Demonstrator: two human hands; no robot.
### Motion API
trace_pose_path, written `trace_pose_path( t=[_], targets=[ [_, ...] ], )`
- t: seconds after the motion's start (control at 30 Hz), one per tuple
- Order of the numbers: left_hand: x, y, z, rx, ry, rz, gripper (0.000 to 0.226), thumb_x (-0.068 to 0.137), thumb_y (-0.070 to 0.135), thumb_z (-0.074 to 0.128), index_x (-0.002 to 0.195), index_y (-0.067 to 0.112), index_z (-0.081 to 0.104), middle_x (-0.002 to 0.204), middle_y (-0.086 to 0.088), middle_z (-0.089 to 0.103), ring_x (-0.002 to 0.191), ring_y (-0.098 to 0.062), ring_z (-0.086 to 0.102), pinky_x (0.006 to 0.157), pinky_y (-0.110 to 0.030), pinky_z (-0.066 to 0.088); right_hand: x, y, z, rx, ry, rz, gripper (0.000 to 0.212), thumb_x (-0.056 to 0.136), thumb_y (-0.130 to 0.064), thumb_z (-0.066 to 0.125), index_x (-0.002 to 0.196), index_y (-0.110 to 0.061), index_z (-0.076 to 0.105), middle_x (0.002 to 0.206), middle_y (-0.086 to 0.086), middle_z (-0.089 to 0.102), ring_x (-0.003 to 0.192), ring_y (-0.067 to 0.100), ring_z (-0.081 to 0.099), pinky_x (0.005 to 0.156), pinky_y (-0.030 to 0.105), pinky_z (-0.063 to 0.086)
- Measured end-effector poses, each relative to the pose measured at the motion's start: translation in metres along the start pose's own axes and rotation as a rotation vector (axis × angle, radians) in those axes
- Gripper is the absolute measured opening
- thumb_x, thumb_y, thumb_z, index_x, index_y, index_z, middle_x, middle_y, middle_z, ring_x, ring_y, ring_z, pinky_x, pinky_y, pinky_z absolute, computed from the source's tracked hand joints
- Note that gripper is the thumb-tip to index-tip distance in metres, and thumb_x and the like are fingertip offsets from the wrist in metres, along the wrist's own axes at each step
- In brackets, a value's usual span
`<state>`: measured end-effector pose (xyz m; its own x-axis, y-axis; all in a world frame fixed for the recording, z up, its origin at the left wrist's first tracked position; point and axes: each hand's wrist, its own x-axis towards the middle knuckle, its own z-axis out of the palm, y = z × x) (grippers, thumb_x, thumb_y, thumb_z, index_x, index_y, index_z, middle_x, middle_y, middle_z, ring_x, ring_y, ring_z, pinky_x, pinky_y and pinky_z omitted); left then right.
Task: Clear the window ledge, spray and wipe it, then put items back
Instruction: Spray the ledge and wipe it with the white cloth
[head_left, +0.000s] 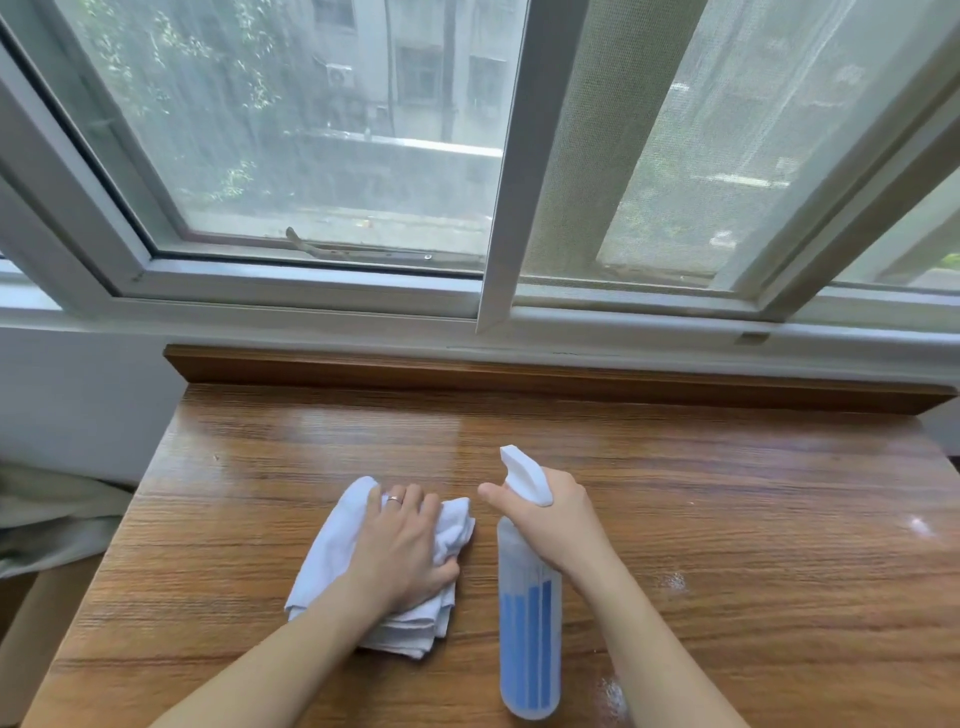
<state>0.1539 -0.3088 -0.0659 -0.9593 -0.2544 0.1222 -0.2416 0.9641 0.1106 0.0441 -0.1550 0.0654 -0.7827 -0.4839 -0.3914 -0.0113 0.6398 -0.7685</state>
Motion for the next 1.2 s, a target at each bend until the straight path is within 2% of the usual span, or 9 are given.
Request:
trace_pose_path(
  t=[0.1,0.2,0.33,0.4,0.47,0.53,0.8,1.1,1.2],
  targets=[
    [0.012,-0.006,0.006,-0.003,0.003,-0.028,0.045,0.058,0.054,0.057,0.082,0.016,0.055,0.083,-0.003,0.054,0.081,-0.03,0.054,0.084,-0.05,0.041,0.003,-0.001,-0.002,0.005,0.003,0.002,0.04,0.079,-0.053,0.072,0.071,-0.016,0.06,0.066,-0.008,0.056,0.061,0.007,0.05,0.062,0.027,0.04],
    [0.036,-0.016,0.011,0.011,-0.005,-0.09,0.046,0.063,0.056,0.056,0.086,0.016,0.056,0.085,-0.003,0.055,0.08,-0.03,0.055,0.081,-0.048,0.039,0.007,-0.003,-0.005,0.009,0.009,-0.012,0.045,0.08,-0.051,0.073,0.075,-0.008,0.059,0.065,-0.008,0.054,0.06,0.007,0.047,0.061,0.028,0.038],
    [0.078,-0.027,0.012,0.068,-0.059,-0.178,0.055,0.062,0.063,0.055,0.087,0.015,0.058,0.086,-0.007,0.057,0.079,-0.03,0.057,0.078,-0.048,0.041,0.009,-0.006,-0.005,0.029,0.003,-0.034,0.043,0.081,-0.049,0.074,0.073,-0.009,0.059,0.064,-0.009,0.054,0.059,0.005,0.046,0.061,0.027,0.037],
    [0.097,-0.03,0.008,0.079,-0.1,-0.208,0.055,0.065,0.063,0.049,0.092,0.015,0.056,0.093,-0.007,0.057,0.087,-0.03,0.056,0.08,-0.047,0.04,0.008,-0.006,-0.003,0.028,-0.013,-0.041,0.04,0.081,-0.048,0.073,0.069,-0.013,0.057,0.063,-0.009,0.054,0.058,0.005,0.046,0.061,0.027,0.037],
    [0.11,-0.03,0.004,0.095,-0.147,-0.226,0.056,0.07,0.063,0.049,0.101,0.016,0.055,0.102,-0.007,0.056,0.097,-0.03,0.053,0.084,-0.046,0.037,0.006,-0.005,-0.002,0.02,-0.021,-0.046,0.037,0.08,-0.048,0.073,0.066,-0.019,0.055,0.062,-0.01,0.053,0.057,0.004,0.045,0.06,0.026,0.037],
    [0.115,-0.03,0.004,0.099,-0.151,-0.237,0.056,0.072,0.062,0.052,0.103,0.016,0.054,0.104,-0.007,0.056,0.099,-0.031,0.052,0.085,-0.046,0.037,0.003,-0.004,-0.002,0.01,-0.028,-0.042,0.035,0.08,-0.049,0.072,0.065,-0.023,0.054,0.06,-0.011,0.054,0.055,0.003,0.045,0.059,0.025,0.037],
    [0.058,-0.015,0.003,0.073,-0.094,-0.167,0.054,0.065,0.062,0.056,0.089,0.013,0.057,0.086,-0.009,0.056,0.078,-0.032,0.055,0.079,-0.045,0.037,-0.007,-0.001,-0.002,-0.014,-0.01,-0.032,0.04,0.076,-0.056,0.071,0.065,-0.023,0.052,0.062,-0.009,0.053,0.057,0.006,0.045,0.058,0.027,0.036],
    [-0.042,0.014,0.004,-0.014,0.005,-0.099,0.05,0.065,0.056,0.056,0.093,0.015,0.061,0.089,-0.005,0.056,0.081,-0.031,0.053,0.083,-0.046,0.041,-0.023,0.001,0.001,-0.006,0.007,-0.041,0.047,0.08,-0.053,0.072,0.077,-0.007,0.062,0.065,-0.007,0.055,0.059,0.006,0.049,0.06,0.026,0.038],
    [-0.038,0.012,0.006,-0.017,0.049,-0.091,0.048,0.064,0.055,0.056,0.091,0.016,0.06,0.088,-0.003,0.055,0.08,-0.03,0.054,0.082,-0.048,0.042,-0.028,0.003,0.002,-0.004,-0.005,-0.027,0.04,0.079,-0.049,0.074,0.076,-0.011,0.063,0.064,-0.008,0.058,0.059,0.005,0.05,0.06,0.026,0.04]
  ],
)
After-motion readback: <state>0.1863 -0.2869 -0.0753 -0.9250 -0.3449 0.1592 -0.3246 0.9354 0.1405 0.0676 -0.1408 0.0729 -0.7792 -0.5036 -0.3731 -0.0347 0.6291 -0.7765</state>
